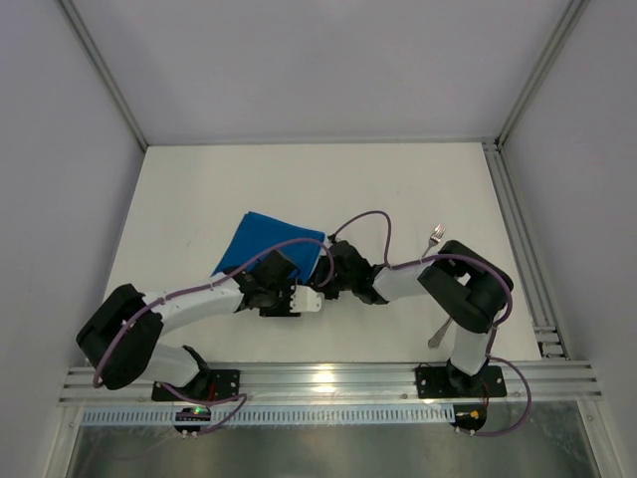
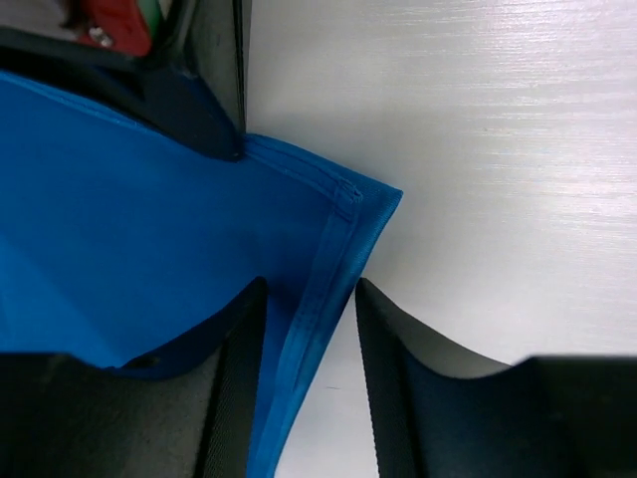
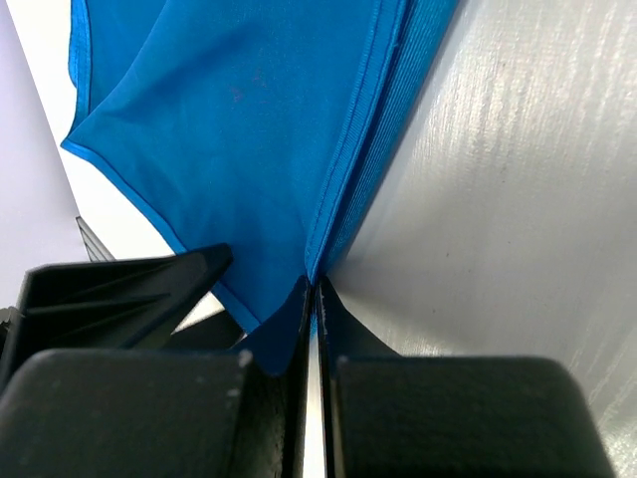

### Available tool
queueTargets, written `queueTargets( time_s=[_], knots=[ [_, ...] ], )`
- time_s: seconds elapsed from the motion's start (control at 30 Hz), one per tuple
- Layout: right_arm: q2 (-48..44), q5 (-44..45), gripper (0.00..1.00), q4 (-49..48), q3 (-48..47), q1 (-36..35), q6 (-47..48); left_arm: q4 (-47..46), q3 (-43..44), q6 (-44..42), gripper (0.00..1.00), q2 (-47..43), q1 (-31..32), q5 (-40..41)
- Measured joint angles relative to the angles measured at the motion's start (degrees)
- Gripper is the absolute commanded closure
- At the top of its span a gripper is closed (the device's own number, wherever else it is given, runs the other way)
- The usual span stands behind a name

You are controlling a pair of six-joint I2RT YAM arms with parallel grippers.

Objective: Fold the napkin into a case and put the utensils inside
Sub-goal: Pick up the upper triangle-folded napkin from the center of the board.

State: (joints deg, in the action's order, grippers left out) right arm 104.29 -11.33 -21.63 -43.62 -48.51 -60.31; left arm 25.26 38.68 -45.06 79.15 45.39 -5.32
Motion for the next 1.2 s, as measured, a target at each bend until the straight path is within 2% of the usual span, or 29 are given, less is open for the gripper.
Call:
queueTargets(
  time_s=[0.07,0.1,0.2,0.27,0.33,0.37,0.4,0.47,0.5,0.6,0.63,0.73,1.03,1.2],
  knots=[
    [0.00,-0.07,0.96,0.11,0.00,0.02,0.11,-0.98,-0.13,-0.28,0.64,0.48,0.04,0.44],
    [0.00,-0.11,0.96,0.22,0.00,0.07,0.15,-1.53,-0.15,-0.39,0.73,0.66,0.11,0.66],
    [-0.02,-0.26,0.96,0.31,0.00,0.28,0.22,-2.84,-0.26,-0.35,0.75,1.25,0.28,1.40],
    [-0.04,-0.26,0.96,0.42,0.00,0.39,0.22,-3.48,-0.33,-0.04,0.80,1.36,0.35,1.79],
    [-0.11,-0.26,0.96,0.55,0.00,0.55,0.24,-4.00,-0.42,0.63,0.89,1.46,0.35,2.05],
    [-0.17,-0.28,0.96,0.66,0.00,0.55,0.24,-4.22,-0.48,1.20,0.98,1.49,0.35,2.16],
    [-0.28,-0.33,0.96,0.70,0.00,0.57,0.24,-4.35,-0.52,1.70,1.00,1.49,0.35,2.25],
    [-0.57,-0.42,0.90,0.90,0.00,0.66,0.26,-4.44,-0.55,2.69,1.00,1.51,0.35,2.32],
    [-0.76,-0.42,0.82,1.11,0.00,0.68,0.20,-4.42,-0.52,3.10,1.00,1.51,0.35,2.29],
    [-2.03,-0.42,0.67,2.40,0.02,0.92,-0.11,-3.85,-0.33,4.70,1.00,1.42,0.35,2.16],
    [-2.73,-0.39,0.58,2.93,0.09,1.09,-0.35,-3.56,-0.22,5.42,1.00,1.38,0.35,2.05],
    [-5.55,-0.13,0.48,3.85,0.81,1.44,-1.51,-2.21,0.15,7.04,1.00,1.03,0.33,1.18],
    [-9.01,0.74,0.42,0.13,8.48,0.76,-10.08,0.55,2.75,10.60,1.00,-1.22,0.33,-1.09],
    [-9.01,1.68,0.42,-2.14,8.81,-1.03,-12.76,1.25,3.58,11.93,1.00,-1.66,0.31,-2.05]
  ],
)
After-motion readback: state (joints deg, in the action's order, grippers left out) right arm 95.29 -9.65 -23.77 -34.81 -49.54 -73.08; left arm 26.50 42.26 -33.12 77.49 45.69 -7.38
